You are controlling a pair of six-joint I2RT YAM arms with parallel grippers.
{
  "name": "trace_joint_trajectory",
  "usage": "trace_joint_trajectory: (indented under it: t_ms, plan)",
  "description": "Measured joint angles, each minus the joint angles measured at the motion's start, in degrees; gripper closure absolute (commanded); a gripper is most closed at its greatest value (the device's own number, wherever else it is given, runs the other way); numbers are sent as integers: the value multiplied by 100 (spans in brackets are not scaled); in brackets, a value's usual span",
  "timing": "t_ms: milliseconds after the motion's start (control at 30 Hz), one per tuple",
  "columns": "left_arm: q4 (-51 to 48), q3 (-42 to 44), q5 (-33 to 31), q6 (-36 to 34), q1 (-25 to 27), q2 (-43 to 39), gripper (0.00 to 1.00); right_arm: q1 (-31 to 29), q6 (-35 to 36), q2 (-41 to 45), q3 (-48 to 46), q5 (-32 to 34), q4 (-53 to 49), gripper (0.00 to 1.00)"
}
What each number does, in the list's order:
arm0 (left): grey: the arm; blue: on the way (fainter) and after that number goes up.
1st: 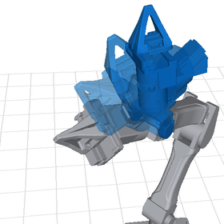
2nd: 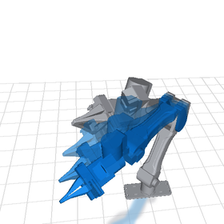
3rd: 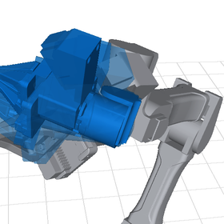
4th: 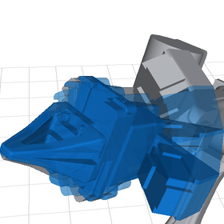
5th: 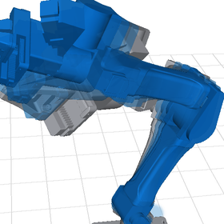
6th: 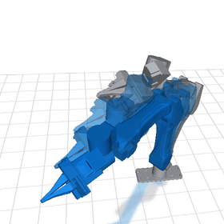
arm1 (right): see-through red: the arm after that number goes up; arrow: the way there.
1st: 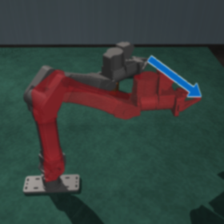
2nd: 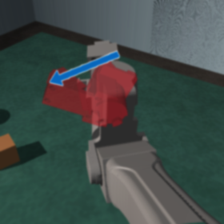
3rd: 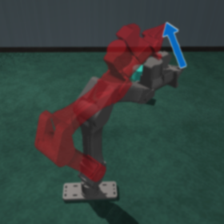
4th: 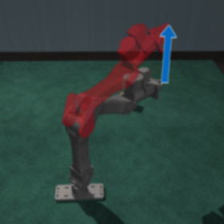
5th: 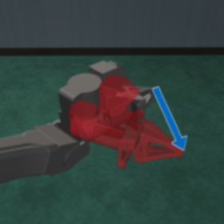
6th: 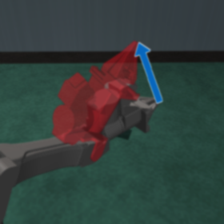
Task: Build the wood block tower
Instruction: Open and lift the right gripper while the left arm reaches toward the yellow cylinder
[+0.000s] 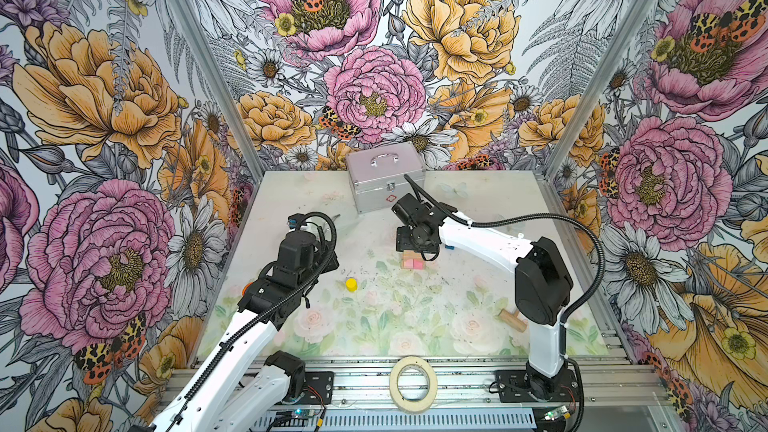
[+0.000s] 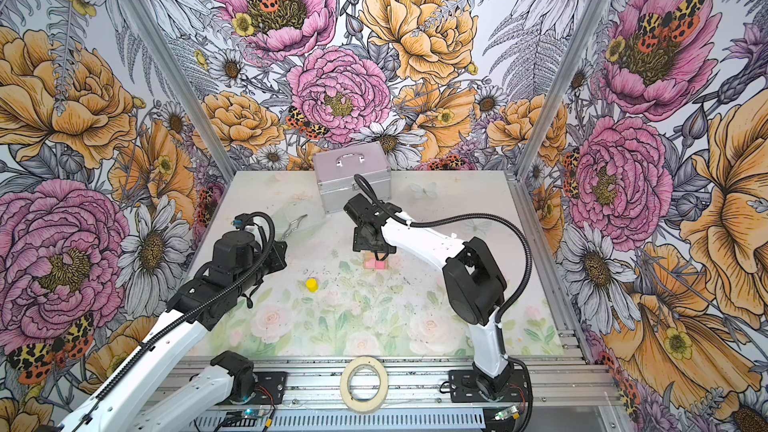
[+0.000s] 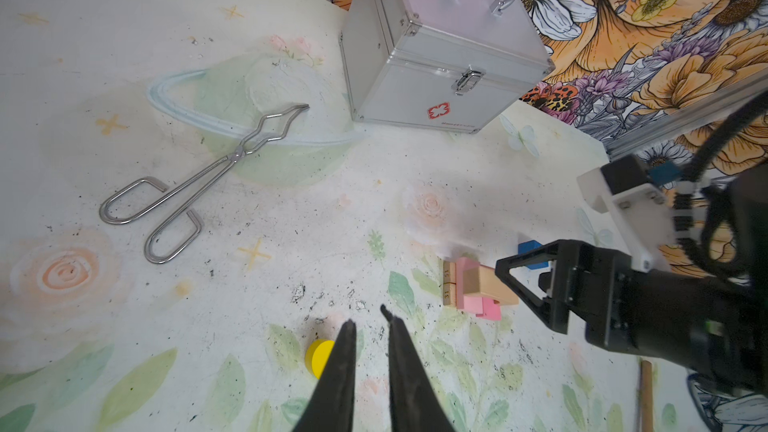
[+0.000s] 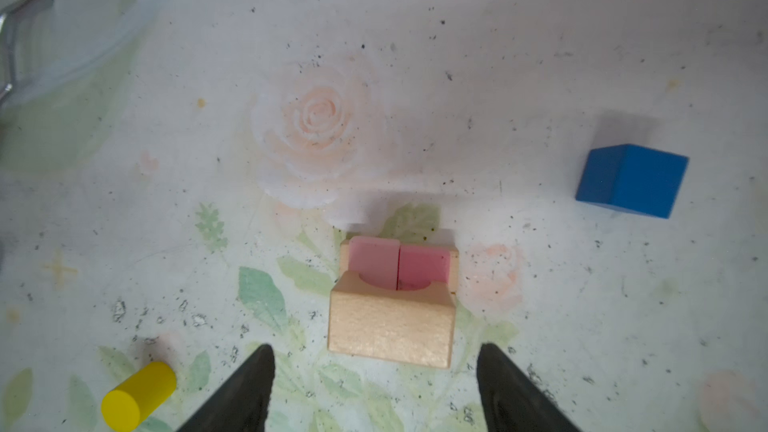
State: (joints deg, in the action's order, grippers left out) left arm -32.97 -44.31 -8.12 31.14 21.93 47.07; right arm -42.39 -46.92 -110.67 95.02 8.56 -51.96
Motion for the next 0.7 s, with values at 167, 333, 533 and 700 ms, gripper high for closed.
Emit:
trace_joint_trajectory:
  t_ms: [167, 333, 533, 700]
  plan:
    - [0, 0, -2, 0, 0, 116, 79, 28, 31, 479, -94, 105, 28, 21]
    - [0, 0, -4, -2, 0, 339, 77, 201, 57, 815, -494, 223, 37, 21]
    - [0, 0, -50, -26, 0, 699, 64, 640, 120, 1266, -1189, 376, 20, 21]
    - [0, -2, -136, -94, -7, 1228, 54, 986, 164, 1613, -1600, 492, 26, 20]
